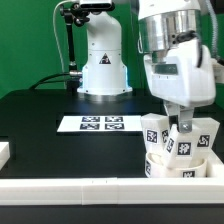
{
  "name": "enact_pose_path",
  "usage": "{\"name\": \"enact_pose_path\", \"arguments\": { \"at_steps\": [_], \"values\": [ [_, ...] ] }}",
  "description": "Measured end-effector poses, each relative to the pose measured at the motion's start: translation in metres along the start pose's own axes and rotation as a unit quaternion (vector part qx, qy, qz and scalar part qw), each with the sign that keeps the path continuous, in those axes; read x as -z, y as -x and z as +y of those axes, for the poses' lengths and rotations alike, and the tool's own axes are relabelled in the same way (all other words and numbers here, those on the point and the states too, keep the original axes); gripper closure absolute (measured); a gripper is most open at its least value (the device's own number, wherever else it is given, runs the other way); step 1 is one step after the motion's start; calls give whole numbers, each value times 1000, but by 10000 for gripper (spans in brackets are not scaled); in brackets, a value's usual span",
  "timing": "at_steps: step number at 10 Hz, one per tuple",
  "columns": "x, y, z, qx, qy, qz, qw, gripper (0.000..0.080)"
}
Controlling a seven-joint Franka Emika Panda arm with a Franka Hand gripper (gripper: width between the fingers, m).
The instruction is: Assemble stool
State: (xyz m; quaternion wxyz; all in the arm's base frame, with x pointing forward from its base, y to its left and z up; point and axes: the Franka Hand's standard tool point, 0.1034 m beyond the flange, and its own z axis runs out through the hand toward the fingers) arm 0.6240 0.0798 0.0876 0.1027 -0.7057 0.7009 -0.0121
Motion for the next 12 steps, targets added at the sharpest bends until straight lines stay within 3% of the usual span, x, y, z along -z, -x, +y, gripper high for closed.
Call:
{"name": "enact_pose_path", "arguments": {
  "at_steps": [4,10,11,12],
  "values": [
    [0,2,-2,-164,-24,-20,986,459],
    [-2,12,0,-332,-18,-43,942,459],
    [-2,12,0,-327,-18,-43,944,394],
    [-2,13,0,-323,-18,-43,945,394]
  ]
}}
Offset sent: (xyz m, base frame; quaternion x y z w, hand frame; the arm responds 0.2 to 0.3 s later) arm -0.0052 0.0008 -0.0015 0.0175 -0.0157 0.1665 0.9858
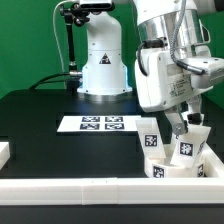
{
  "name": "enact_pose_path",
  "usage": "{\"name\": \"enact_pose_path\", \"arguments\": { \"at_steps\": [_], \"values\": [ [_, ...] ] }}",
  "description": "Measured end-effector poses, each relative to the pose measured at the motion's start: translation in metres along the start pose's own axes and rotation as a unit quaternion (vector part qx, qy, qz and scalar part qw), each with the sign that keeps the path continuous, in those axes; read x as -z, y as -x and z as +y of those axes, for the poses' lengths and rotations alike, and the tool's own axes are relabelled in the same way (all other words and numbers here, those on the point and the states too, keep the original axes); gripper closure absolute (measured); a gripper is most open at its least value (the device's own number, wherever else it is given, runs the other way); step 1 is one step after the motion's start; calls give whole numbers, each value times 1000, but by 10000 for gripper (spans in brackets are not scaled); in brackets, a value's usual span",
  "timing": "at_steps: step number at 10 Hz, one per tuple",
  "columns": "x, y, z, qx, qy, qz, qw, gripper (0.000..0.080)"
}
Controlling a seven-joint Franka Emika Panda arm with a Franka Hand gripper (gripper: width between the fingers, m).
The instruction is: Assemble stool
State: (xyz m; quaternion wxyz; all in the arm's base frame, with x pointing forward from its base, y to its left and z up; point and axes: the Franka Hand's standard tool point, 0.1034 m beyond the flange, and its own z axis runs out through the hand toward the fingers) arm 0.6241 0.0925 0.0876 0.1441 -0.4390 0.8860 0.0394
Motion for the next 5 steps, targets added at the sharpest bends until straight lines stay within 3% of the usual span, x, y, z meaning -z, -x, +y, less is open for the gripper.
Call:
{"name": "enact_pose_path", "arguments": {
  "at_steps": [1,2,5],
  "values": [
    [0,0,0,1,0,0,1000,212],
    [0,0,0,2,0,0,1000,169],
    [12,11,-1,23,-3,-9,1000,153]
  ]
}}
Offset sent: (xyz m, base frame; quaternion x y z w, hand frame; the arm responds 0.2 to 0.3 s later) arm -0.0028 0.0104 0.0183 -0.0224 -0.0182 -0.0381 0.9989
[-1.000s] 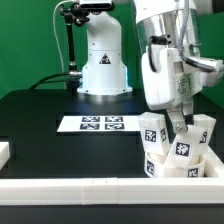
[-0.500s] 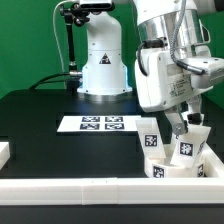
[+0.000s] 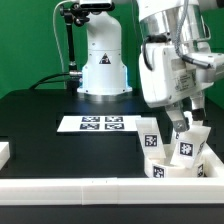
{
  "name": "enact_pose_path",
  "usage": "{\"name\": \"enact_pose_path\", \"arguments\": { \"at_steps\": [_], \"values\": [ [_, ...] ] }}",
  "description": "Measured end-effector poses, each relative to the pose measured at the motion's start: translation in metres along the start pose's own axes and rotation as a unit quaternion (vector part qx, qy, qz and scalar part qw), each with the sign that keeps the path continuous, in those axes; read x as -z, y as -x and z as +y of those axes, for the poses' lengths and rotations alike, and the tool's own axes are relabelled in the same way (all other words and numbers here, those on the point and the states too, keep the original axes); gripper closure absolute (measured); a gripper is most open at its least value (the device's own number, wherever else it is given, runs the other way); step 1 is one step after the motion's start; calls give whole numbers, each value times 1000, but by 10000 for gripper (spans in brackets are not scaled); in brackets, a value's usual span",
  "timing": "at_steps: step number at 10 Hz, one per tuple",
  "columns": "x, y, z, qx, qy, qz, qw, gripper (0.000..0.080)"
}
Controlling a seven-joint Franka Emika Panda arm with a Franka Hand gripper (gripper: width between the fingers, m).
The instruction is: Assemble stool
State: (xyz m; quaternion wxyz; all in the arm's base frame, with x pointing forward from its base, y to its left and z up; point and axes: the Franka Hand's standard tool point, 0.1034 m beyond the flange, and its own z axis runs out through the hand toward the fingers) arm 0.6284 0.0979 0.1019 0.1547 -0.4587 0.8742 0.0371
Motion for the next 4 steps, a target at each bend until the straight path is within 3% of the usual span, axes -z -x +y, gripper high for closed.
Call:
{"name": "enact_pose_path", "arguments": {
  "at_steps": [4],
  "values": [
    [1,1,1,4,-1,-1,1000,151]
  ]
}}
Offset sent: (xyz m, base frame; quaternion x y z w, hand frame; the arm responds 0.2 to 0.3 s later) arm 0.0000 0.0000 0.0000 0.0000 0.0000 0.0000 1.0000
